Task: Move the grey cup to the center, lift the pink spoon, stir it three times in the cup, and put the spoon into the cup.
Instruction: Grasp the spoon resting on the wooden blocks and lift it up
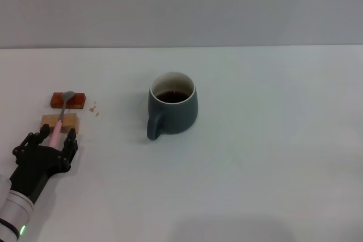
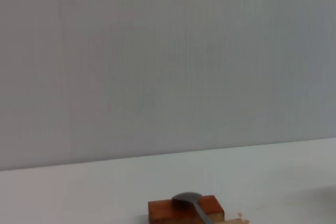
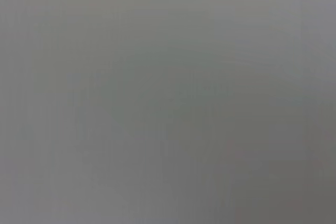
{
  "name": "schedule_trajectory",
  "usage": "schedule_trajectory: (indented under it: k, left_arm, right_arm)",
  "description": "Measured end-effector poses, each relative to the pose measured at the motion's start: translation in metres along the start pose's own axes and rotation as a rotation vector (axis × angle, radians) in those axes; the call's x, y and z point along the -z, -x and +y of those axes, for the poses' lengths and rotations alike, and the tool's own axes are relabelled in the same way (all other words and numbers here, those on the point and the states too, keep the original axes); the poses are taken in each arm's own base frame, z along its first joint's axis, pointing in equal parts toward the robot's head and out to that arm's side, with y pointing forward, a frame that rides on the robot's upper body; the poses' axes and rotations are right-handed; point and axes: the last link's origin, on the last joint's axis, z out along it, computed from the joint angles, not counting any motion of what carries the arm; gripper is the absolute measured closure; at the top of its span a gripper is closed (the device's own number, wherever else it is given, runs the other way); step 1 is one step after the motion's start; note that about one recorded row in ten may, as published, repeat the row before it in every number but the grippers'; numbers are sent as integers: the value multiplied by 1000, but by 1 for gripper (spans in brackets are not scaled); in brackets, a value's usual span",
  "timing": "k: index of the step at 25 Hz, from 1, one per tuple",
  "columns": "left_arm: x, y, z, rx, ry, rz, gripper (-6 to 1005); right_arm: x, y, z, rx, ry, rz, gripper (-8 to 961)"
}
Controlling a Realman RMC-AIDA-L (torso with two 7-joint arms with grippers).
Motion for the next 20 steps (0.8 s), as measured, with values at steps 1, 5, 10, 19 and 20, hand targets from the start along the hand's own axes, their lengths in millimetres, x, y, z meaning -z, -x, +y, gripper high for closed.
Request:
schedule_trajectory:
  k: [1, 5, 10, 19, 20]
  left_arm:
    - [0, 0, 0, 0, 0, 0, 354]
    - [-1, 0, -2, 1, -8, -2, 414]
    - [-1, 0, -2, 8, -10, -6, 471]
    - [-1, 0, -2, 11, -9, -8, 551]
    - [-1, 1, -3, 12, -10, -9, 555]
  right_arm:
    - [0, 0, 0, 0, 0, 0, 954]
    - [0, 0, 0, 0, 0, 0, 954]
    - [0, 0, 0, 0, 0, 0, 954]
    - [0, 0, 1, -1, 2, 1, 953]
    - [1, 0, 1, -1, 1, 1, 953]
